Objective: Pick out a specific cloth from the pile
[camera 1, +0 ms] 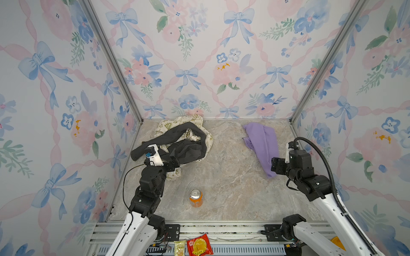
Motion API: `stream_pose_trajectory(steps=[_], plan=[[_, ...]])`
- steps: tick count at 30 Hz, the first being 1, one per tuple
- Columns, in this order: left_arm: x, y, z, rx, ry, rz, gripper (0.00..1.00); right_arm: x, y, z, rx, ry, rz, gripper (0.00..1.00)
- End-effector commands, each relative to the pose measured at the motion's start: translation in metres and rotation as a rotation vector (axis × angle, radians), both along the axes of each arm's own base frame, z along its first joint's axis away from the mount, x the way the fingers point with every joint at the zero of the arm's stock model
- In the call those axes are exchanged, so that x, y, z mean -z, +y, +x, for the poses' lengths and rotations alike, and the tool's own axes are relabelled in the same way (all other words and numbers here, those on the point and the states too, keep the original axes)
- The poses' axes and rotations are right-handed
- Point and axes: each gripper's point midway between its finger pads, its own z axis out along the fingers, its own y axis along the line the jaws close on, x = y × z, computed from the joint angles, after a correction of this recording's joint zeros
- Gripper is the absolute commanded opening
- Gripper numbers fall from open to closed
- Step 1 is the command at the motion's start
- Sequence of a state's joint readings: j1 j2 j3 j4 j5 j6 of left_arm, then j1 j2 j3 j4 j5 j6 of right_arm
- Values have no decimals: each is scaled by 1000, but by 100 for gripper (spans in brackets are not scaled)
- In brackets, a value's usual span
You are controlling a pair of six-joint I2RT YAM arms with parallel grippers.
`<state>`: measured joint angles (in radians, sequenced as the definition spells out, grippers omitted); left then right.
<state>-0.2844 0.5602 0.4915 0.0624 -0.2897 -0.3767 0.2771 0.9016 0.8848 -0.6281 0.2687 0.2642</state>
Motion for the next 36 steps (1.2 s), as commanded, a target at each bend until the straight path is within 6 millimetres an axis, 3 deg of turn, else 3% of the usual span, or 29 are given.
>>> stream_pose_trajectory(steps=[1,7,11,18,24,36], plan=[[2,16,1,-94,-26,-70,98,-1,19,34,-81,16,-20,90],[7,22,2,-136,-130,-95,98,17,40,75,-165,25,29,100],[17,36,0,-219,-183,-88,98,17,35,86,-158,-57,70,97],[46,52,-2,-320,-201,105,98,25,-2,85,-78,-181,36,97],[73,54,1,-324,-166,249,98,48,-37,80,5,-275,-8,97],[109,46,26,-182,-119,279,98,84,-37,88,-71,-427,-79,97]])
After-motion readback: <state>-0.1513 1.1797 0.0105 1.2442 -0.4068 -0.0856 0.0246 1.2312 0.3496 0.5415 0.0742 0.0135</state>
